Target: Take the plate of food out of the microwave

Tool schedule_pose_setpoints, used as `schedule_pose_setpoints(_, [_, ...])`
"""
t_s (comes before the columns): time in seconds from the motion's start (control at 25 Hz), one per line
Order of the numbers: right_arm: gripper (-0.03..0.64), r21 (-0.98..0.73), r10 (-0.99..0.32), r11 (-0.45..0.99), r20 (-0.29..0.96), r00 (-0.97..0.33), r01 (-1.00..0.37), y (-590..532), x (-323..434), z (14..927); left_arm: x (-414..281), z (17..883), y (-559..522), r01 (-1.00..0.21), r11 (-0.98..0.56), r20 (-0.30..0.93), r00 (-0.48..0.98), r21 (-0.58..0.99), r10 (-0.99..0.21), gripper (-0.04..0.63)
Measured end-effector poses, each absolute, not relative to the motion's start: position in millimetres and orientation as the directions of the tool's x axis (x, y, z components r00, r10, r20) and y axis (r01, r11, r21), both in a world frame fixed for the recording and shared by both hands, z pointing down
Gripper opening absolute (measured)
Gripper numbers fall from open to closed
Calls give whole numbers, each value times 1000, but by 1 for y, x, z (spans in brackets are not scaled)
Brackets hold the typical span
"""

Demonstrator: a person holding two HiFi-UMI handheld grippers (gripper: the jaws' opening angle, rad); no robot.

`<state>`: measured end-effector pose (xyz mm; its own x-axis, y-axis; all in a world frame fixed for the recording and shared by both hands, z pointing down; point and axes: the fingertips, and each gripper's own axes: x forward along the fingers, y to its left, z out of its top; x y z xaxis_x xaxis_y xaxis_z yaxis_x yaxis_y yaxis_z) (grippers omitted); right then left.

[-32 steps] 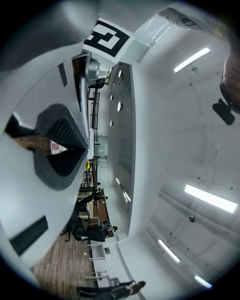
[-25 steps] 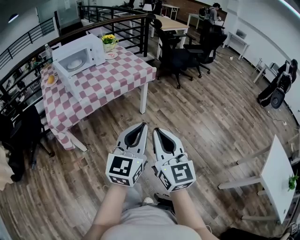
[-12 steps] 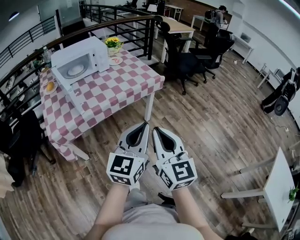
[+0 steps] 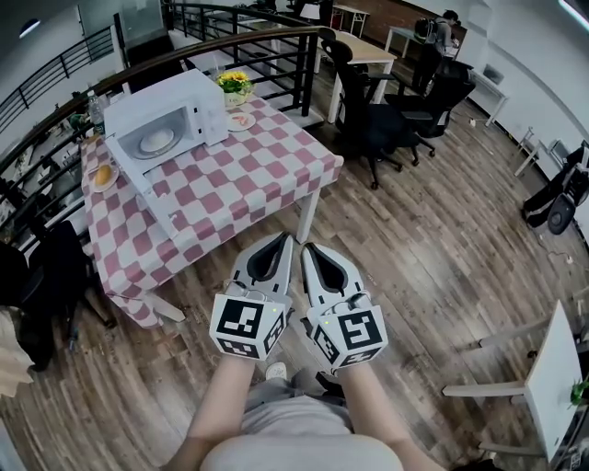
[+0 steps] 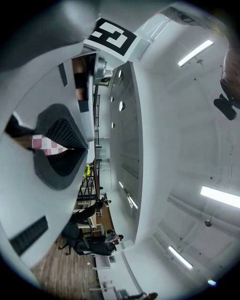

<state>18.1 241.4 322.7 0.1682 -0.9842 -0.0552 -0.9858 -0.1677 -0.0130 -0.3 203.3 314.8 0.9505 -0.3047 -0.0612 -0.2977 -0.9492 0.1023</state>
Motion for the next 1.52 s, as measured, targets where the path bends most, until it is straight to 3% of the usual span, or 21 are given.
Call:
schedule_pose_setpoints(0.52, [25, -10, -997, -75, -30, 75, -997, 159, 34, 334, 20, 328, 127, -366, -925, -27, 928, 99, -371, 3])
schedule_pose_setpoints(1.52, [25, -10, -975, 217, -49, -216, -976, -33, 133, 330, 95, 335, -67, -667, -741, 2, 743, 77, -669, 3])
